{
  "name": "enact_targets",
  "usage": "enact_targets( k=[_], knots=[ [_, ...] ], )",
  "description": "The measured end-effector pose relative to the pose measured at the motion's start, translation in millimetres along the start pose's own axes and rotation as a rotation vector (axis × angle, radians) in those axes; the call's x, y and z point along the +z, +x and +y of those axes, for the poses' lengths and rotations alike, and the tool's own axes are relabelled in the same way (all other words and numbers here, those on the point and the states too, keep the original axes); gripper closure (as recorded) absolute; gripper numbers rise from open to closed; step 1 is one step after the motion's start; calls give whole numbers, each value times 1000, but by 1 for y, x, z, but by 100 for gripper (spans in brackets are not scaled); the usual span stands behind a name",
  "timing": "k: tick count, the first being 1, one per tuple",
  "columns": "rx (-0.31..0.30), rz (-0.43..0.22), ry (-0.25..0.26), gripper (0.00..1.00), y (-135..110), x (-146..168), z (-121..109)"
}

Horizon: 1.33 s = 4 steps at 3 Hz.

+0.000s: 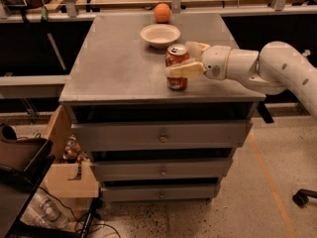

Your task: Place coke can into paper bowl

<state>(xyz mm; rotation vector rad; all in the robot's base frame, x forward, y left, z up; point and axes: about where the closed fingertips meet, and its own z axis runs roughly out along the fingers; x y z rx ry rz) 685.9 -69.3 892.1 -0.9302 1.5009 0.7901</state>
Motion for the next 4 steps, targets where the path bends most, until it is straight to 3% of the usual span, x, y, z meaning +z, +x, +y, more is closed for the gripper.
enact_targets(
  k=[1,3,4],
  knots=[
    [-61,-6,-19,41,-19,14,17],
    [-64,-8,-29,88,-20,19,20],
    [-64,-8,-34,100,-20,22,22]
  ],
)
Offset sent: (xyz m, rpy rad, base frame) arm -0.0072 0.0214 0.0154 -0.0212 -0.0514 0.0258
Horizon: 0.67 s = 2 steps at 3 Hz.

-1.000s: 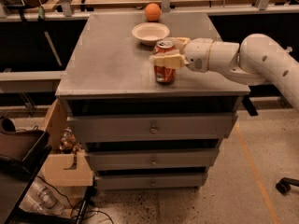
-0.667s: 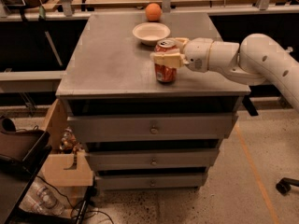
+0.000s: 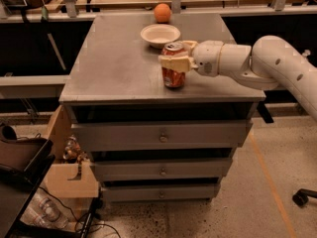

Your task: Place coke can into paper bowl

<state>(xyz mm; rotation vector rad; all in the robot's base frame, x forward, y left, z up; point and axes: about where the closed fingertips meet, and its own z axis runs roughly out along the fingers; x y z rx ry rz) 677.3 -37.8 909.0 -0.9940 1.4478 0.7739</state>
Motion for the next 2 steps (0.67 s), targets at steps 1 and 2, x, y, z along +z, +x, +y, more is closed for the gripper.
enact_targets(
  k=[1,2],
  knots=[
    [0,0,0,100,0,0,0],
    [-38,12,8,100,-19,3,-9]
  ],
)
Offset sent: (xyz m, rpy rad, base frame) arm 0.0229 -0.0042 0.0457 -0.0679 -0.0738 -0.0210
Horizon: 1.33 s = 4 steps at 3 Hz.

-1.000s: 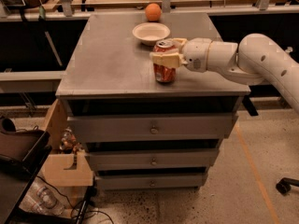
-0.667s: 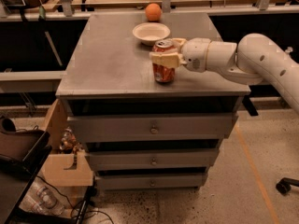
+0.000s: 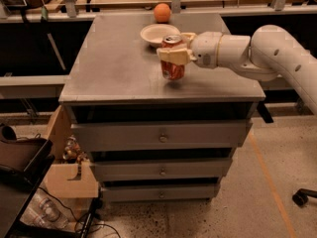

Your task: Place coke can into paper bowl

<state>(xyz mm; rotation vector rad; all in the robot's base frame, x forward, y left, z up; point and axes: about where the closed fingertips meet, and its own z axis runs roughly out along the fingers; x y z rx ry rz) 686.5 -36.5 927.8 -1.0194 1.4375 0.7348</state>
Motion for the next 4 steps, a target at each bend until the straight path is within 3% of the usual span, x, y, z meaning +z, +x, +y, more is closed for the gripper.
enact_targets(
  k=[1,2,4],
  knots=[
    [-36,-11,41,100,-31,4,-36],
    [-89,-48,123,100,-63,4,-89],
    [-153,-58,223,100,-95,38,-169]
  ],
)
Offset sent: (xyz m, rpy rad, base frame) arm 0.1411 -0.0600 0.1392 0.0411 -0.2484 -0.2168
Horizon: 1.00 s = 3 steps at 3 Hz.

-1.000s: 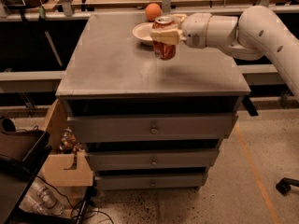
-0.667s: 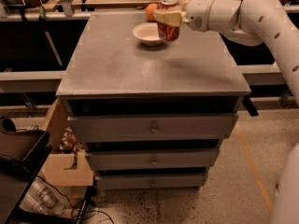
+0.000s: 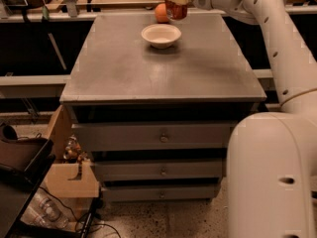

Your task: Place coke can into paper bowl

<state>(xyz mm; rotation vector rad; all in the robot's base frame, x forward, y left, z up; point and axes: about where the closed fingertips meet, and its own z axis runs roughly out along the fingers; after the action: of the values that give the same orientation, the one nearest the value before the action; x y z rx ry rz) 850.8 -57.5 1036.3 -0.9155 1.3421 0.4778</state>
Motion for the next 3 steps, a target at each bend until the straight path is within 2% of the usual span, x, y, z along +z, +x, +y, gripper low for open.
enact_targets(
  k=[1,3],
  knots=[
    [20,-15,70,100,4,20,-24],
    [66,-40,190,100,40,49,-57]
  ],
)
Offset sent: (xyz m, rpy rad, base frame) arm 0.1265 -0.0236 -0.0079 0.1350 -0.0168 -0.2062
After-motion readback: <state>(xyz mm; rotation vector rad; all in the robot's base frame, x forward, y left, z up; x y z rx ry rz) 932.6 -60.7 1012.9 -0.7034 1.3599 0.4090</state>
